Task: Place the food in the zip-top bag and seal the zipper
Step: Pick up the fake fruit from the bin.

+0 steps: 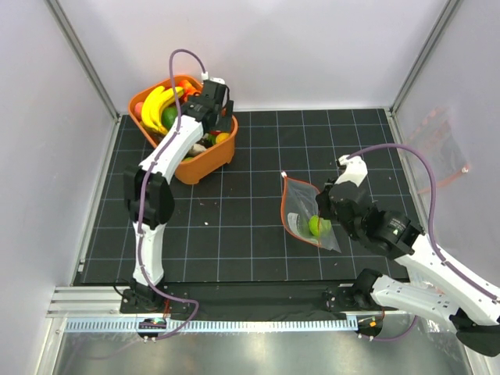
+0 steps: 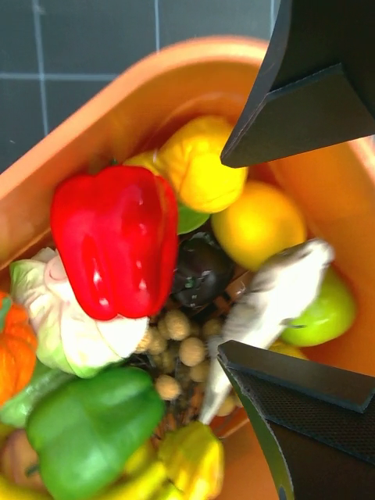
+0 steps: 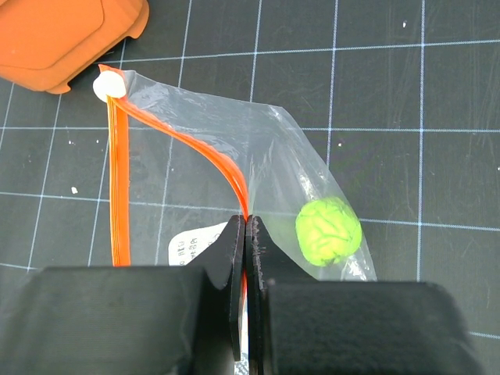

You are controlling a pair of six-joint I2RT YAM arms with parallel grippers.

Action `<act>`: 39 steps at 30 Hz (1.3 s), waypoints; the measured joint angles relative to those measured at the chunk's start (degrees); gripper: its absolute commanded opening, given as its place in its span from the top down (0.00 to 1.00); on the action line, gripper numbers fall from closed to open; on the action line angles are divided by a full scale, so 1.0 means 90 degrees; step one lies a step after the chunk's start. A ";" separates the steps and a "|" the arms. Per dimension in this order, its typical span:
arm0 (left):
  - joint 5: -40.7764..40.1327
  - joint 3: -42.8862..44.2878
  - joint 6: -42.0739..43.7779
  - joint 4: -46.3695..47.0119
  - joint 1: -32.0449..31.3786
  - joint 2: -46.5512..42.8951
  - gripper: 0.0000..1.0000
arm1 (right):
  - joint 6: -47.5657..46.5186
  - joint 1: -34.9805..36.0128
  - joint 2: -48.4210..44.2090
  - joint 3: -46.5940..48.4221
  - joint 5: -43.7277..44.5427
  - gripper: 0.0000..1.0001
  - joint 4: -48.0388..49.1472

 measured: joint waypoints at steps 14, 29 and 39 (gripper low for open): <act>0.0209 0.0002 0.1321 0.1243 0.0209 0.0733 0.00 | -0.0112 0.0000 0.0046 0.0267 -0.0022 0.99 -0.0182; 0.0624 0.0478 0.1450 0.1734 0.0437 0.1396 0.00 | -0.0136 0.0000 0.0172 0.0338 0.0027 0.99 -0.0236; 0.0865 0.0461 0.1350 0.1914 0.0469 0.1406 0.43 | -0.0138 0.0000 0.0308 0.0418 0.0027 0.99 -0.0223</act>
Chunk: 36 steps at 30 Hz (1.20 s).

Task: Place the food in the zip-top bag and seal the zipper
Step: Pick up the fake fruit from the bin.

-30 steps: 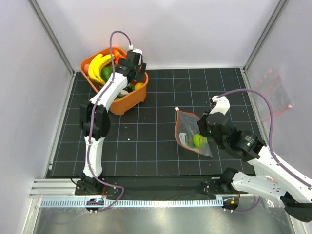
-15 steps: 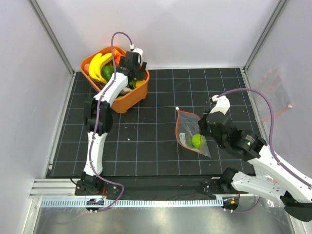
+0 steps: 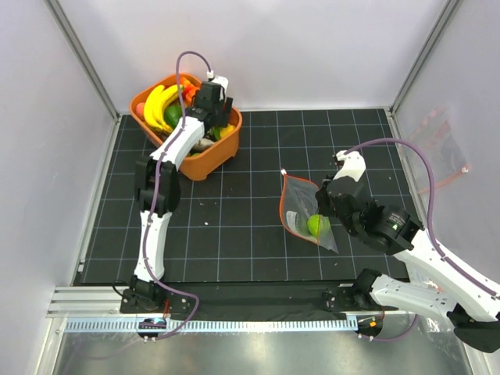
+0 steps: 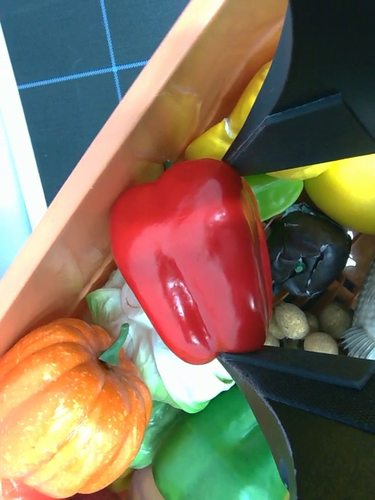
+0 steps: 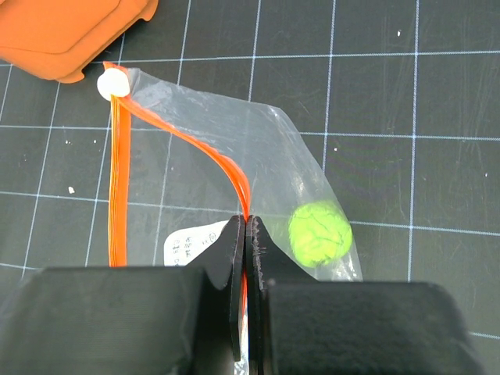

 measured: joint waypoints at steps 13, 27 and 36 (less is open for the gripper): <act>0.0197 -0.1678 -0.0104 0.0801 -0.0007 -0.1129 0.58 | 0.0002 0.0000 -0.0002 0.0007 -0.0005 0.99 -0.0002; 0.0430 -0.2994 -0.0818 0.0750 -0.0486 -0.3383 0.69 | 0.0002 0.0000 -0.0002 0.0007 -0.0104 0.99 0.0005; 0.0665 -0.3194 -0.1603 0.0092 -0.0714 -0.4410 0.75 | -0.0024 0.0000 0.0000 0.0010 -0.0291 0.99 0.0005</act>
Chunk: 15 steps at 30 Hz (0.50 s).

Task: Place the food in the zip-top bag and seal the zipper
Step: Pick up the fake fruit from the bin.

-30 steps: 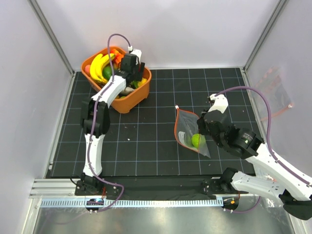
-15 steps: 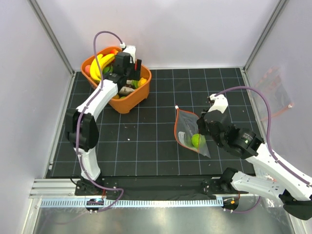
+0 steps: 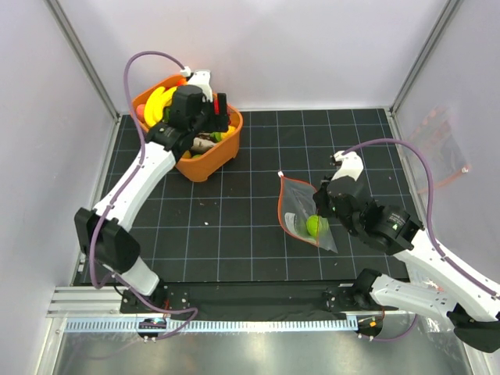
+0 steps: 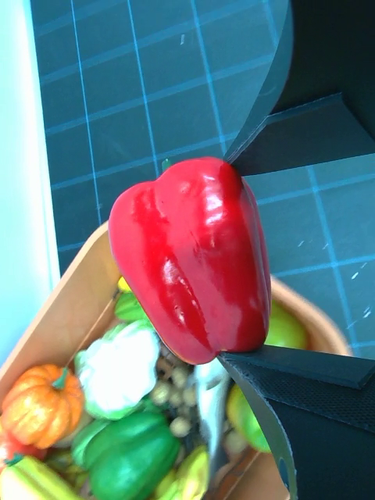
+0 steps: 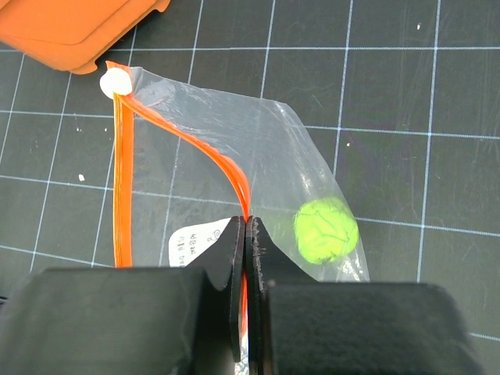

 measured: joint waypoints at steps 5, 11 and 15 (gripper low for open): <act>0.0415 -0.0250 -0.0381 -0.0277 -0.0027 -0.0653 0.76 | -0.0051 0.0000 0.0000 0.0022 -0.0041 0.99 0.0002; 0.1217 -0.0692 -0.0772 -0.0539 -0.0304 -0.1404 0.76 | -0.0061 0.0000 0.0083 0.0024 -0.0075 0.99 0.0041; 0.1690 -0.1042 -0.0986 -0.0697 -0.0627 -0.1885 0.78 | -0.0039 0.0000 0.0165 0.0027 -0.0185 0.99 0.0129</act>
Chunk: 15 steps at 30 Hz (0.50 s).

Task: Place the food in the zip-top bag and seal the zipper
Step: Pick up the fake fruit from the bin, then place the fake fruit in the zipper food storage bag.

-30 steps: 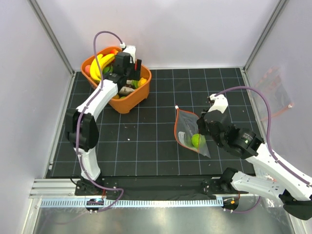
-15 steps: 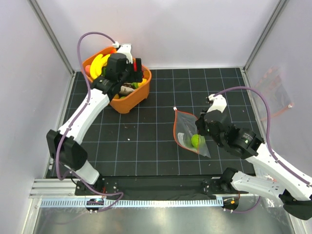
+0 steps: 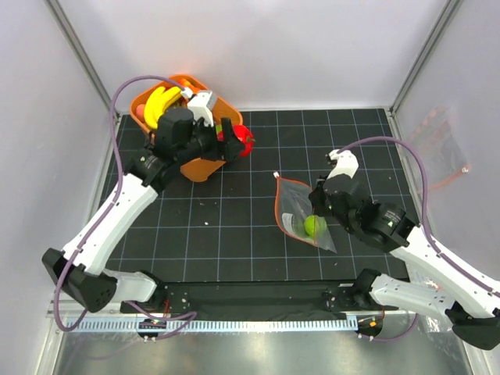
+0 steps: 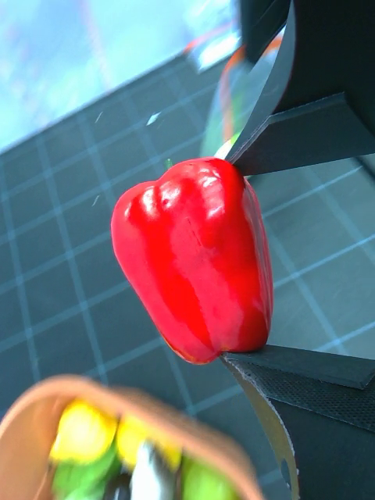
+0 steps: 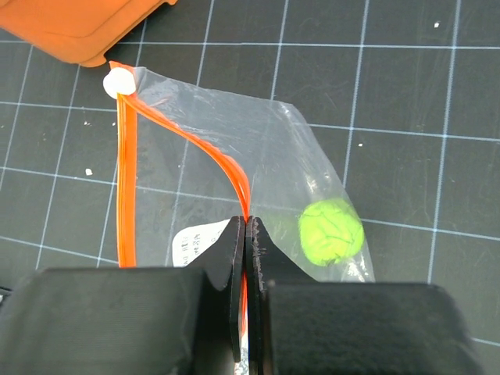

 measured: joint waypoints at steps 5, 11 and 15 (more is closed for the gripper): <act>0.0418 -0.0323 -0.0272 -0.0095 -0.0408 -0.0571 0.78 | 0.0126 0.0000 0.0129 0.0138 -0.0248 0.99 0.0046; 0.0714 -0.0491 -0.0452 -0.0100 -0.1015 -0.1122 0.79 | 0.0243 0.0000 0.0238 0.0396 -0.0474 0.99 0.0121; 0.0806 -0.0634 -0.0483 -0.0092 -0.1445 -0.1188 0.80 | 0.0291 0.0000 0.0325 0.0512 -0.0590 0.99 0.0245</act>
